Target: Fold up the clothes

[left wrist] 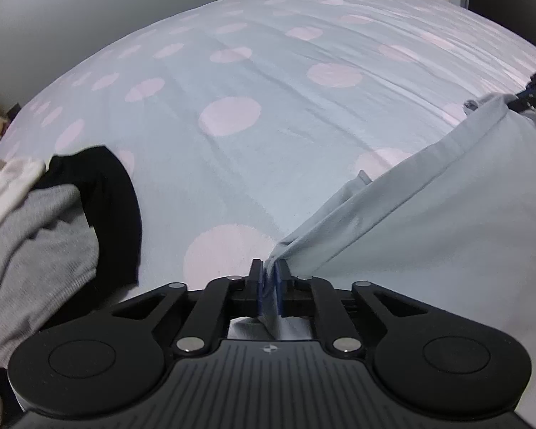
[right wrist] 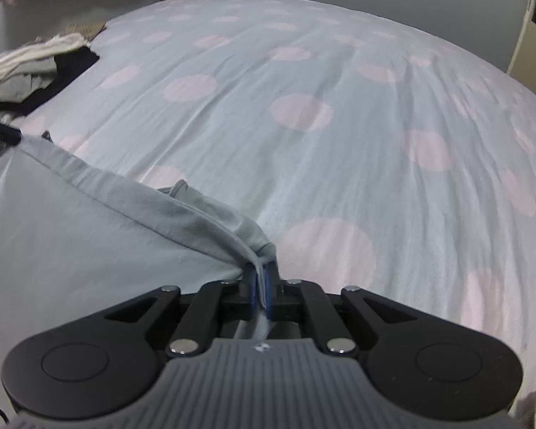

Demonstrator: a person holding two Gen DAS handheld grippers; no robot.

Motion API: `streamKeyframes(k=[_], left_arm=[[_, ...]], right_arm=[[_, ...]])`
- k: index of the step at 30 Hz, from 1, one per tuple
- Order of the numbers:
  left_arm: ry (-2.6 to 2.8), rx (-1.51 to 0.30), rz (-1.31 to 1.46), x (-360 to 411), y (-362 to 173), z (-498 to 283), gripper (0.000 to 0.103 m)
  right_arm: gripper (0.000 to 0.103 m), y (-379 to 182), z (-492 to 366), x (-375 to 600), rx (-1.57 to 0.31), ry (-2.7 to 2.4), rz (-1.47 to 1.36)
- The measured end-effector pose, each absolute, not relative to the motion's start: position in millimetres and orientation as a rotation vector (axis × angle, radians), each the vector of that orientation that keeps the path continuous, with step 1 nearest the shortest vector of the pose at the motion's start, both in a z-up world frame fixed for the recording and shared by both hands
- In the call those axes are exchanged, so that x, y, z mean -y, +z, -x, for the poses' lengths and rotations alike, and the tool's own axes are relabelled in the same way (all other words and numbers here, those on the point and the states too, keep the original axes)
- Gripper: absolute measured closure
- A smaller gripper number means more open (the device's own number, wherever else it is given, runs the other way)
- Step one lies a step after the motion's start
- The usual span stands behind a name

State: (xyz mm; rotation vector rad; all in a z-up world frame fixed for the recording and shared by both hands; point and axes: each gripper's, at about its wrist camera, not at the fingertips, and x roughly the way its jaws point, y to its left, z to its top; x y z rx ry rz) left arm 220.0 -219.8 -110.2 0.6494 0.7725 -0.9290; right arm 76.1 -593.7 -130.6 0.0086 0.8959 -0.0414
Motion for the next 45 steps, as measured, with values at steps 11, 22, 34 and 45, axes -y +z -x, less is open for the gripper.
streamKeyframes(k=[11, 22, 34, 45], left_arm=[[-0.797, -0.717, -0.507, 193.7, -65.8, -220.0, 0.070], [-0.776, -0.838, -0.340, 126.3, -54.7, -127.2, 0.061], [-0.684, -0.993, -0.179, 81.2, -106.6, -63.3, 0.060], [-0.648, -0.942, -0.261, 83.3, -124.9, -38.5, 0.064]], right_arm=[[0.072, -96.8, -58.4, 611.7, -0.797, -0.181, -0.143], [0.055, -73.2, 21.3, 561.1, -0.817, -0.167, -0.243], [0.042, -100.9, 92.2, 524.0, -0.981, -0.216, -0.356], [0.061, -125.5, 73.5, 497.3, -1.200, -0.171, -0.155]])
